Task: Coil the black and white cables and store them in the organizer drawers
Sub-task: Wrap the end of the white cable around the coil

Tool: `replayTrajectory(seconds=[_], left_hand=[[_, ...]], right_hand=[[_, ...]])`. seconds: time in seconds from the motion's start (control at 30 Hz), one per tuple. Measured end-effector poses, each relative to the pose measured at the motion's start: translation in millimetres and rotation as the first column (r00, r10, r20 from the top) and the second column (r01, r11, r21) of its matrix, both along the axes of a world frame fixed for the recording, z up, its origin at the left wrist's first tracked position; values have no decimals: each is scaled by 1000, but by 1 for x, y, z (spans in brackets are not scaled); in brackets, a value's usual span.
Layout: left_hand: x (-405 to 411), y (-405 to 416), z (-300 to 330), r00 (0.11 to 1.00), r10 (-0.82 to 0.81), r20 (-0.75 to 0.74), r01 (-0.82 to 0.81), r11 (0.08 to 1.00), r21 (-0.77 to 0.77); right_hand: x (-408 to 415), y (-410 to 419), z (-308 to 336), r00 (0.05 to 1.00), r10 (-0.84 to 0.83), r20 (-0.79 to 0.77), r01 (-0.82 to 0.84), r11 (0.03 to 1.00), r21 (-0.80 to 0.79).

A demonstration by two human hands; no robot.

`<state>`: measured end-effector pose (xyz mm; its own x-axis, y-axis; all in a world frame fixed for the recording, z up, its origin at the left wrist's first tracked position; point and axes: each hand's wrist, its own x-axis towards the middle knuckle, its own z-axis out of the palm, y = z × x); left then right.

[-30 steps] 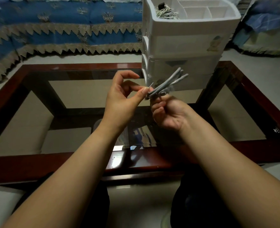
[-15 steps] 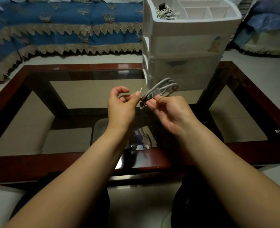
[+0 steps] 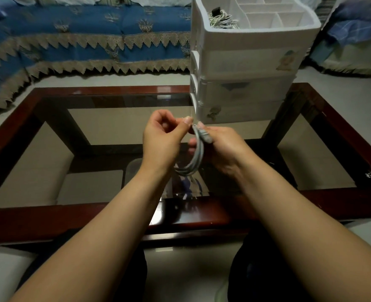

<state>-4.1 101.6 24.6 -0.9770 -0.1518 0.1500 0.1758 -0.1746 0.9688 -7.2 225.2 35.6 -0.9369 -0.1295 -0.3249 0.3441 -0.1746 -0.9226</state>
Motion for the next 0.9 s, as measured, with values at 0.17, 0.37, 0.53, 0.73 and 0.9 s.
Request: replayTrajectory(seconds=[0.17,0.37,0.53,0.73,0.9], left_hand=[[-2,-8,7,961,-135,-241,15,897,-441],[1,-6,6,919,-253,-303,-4,761,-648],[-2,-6,1,918,-235,-318,-44,739,-672],[-5,-8,-2,954,-186,-237,-25,736,-677],[-13,-19,5,972,-218,89,224,740,-634]], right_hand=[[-2,15,4,975,117,190,-59,956,-286],[-6,29,4,957,238,163,-177,931,-320],[-2,25,5,953,301,37,-296,950,-96],[-2,19,0,979,201,-23,-202,976,-81],[-7,23,-7,976,217,38,-207,963,-170]])
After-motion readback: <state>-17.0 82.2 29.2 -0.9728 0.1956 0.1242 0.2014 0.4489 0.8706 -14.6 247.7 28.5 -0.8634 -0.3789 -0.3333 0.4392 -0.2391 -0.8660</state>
